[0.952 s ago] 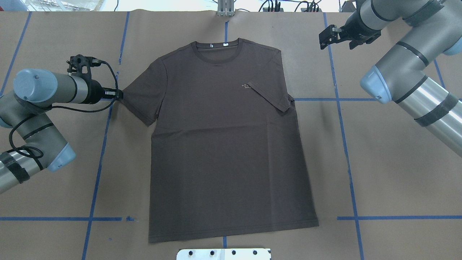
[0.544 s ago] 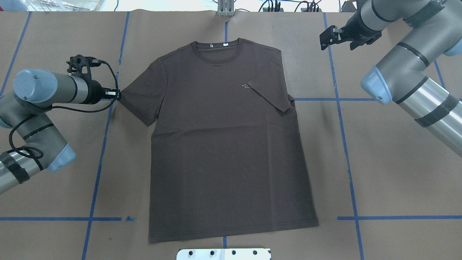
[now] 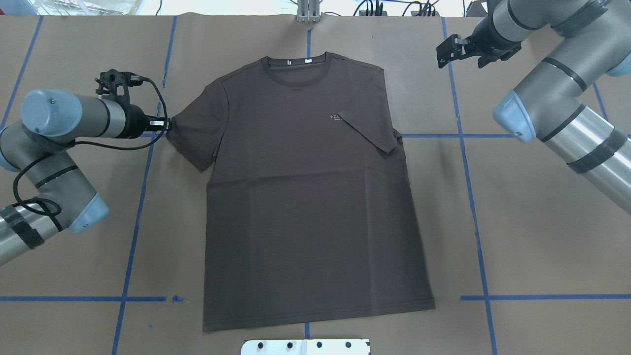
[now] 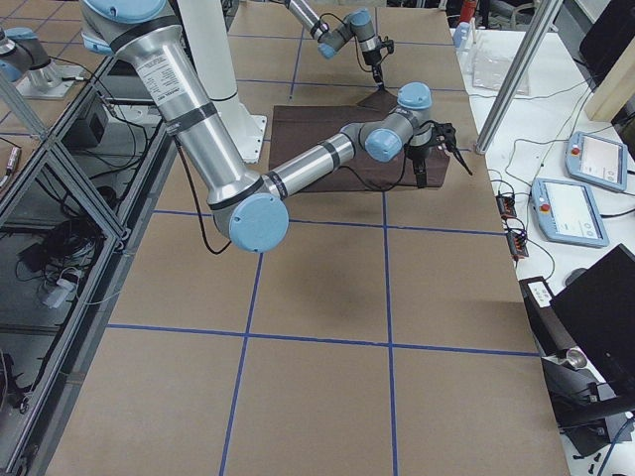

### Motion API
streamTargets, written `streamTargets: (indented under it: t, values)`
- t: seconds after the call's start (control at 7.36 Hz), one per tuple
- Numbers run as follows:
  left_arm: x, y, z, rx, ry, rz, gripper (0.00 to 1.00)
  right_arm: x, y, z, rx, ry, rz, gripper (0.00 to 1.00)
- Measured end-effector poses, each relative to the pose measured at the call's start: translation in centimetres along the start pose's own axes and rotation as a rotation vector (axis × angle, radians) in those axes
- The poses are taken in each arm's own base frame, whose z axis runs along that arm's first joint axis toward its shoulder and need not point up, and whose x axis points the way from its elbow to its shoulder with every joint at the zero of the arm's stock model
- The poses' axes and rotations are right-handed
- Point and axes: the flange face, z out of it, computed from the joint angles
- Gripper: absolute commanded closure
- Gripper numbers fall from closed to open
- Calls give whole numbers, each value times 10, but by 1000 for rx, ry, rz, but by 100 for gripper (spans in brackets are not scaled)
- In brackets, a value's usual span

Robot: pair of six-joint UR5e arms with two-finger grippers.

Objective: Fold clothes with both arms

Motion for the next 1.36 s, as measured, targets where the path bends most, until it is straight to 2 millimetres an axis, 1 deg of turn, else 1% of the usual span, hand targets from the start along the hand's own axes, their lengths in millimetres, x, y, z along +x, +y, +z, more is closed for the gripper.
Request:
streamTargets:
  t: [0.14,0.27,0.41,0.54,0.68,0.82,0.95,1.09,1.22,1.36]
  values:
    - [23,-9,-5,-13,-17,-5,100,-1,0,-1,2,-1,1,0]
    - [58,-22,-8,-36,-44,-14,100,-1,0,-2,3,-2,2,0]
    - [98,-32,-7,-61,-75,-35,100,-2,0,-2,4,-3,1,0]
    - [133,-38,-2,-79,-102,-62,100,-2,1,-2,4,-3,0,0]
    - [159,-43,7,-90,-121,-76,100,-3,1,-1,2,-3,-2,0]
    - [177,-51,18,-98,-137,-87,100,-4,2,0,0,-3,-5,0]
    - [190,-59,31,-104,-152,-100,100,-5,2,1,-1,-3,-7,0]
    - [198,-64,38,-108,-160,-108,100,-5,3,2,-3,-3,-8,0]
    - [203,-67,42,-110,-164,-112,12,-6,3,3,-4,-2,-8,0]
    - [206,-69,44,-110,-163,-105,0,-6,3,3,-4,-2,-8,0]
